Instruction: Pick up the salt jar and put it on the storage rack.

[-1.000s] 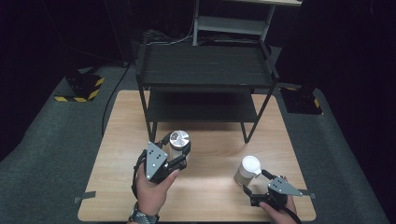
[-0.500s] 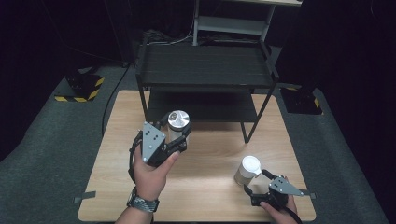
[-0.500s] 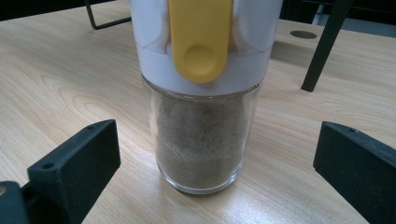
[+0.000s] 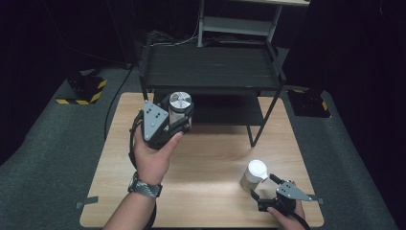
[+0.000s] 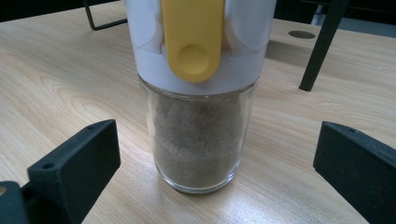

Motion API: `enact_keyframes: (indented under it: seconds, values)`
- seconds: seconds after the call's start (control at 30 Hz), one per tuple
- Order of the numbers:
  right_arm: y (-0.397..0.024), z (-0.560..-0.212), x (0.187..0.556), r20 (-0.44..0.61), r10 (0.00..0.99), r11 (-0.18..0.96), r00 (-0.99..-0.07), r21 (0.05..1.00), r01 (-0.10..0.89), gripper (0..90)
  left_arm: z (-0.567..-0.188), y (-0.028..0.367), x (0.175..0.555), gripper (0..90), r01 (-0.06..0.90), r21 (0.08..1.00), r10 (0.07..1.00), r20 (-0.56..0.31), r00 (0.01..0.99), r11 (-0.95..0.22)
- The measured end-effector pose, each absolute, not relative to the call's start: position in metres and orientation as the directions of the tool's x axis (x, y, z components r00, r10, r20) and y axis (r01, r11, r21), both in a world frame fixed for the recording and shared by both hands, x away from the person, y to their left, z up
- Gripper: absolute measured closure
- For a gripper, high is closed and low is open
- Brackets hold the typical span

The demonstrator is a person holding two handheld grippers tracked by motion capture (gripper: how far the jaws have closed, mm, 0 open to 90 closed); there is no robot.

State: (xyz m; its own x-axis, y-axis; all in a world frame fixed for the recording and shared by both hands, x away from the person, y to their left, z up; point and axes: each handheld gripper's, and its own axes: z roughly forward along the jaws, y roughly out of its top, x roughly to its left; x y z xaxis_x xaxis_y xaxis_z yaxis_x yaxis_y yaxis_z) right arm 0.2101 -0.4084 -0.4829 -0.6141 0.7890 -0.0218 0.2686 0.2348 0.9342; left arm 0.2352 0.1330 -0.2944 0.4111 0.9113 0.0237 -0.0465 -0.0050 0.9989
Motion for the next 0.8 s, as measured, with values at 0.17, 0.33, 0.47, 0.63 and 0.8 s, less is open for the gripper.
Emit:
enact_keyframes:
  seconds: [0.17, 0.33, 0.47, 0.63, 0.8]
  values:
    - [-0.409, -0.483, 0.21, -0.02, 0.79, 0.233, -0.612, 0.934, 0.27, 0.2, -0.283, 0.131, 0.241, 34.9, -0.059, 0.998, 0.912, 0.037, 0.409, -0.015]
    - [-0.41, -0.483, 0.21, -0.015, 0.794, 0.227, -0.608, 0.935, 0.273, 0.2, -0.269, 0.128, 0.25, 34.9, -0.068, 0.997, 0.915, 0.049, 0.4, -0.024]
    - [-0.41, -0.483, 0.21, -0.021, 0.793, 0.232, -0.609, 0.935, 0.27, 0.2, -0.256, 0.126, 0.262, 34.9, -0.065, 0.998, 0.919, 0.029, 0.394, -0.003]
    - [-0.41, -0.483, 0.209, -0.016, 0.793, 0.227, -0.61, 0.936, 0.27, 0.2, -0.247, 0.121, 0.269, 34.9, -0.072, 0.997, 0.924, 0.028, 0.382, -0.001]
    - [-0.411, -0.484, 0.209, -0.015, 0.792, 0.225, -0.61, 0.937, 0.268, 0.2, -0.237, 0.117, 0.278, 34.9, -0.078, 0.997, 0.932, 0.027, 0.362, 0.002]
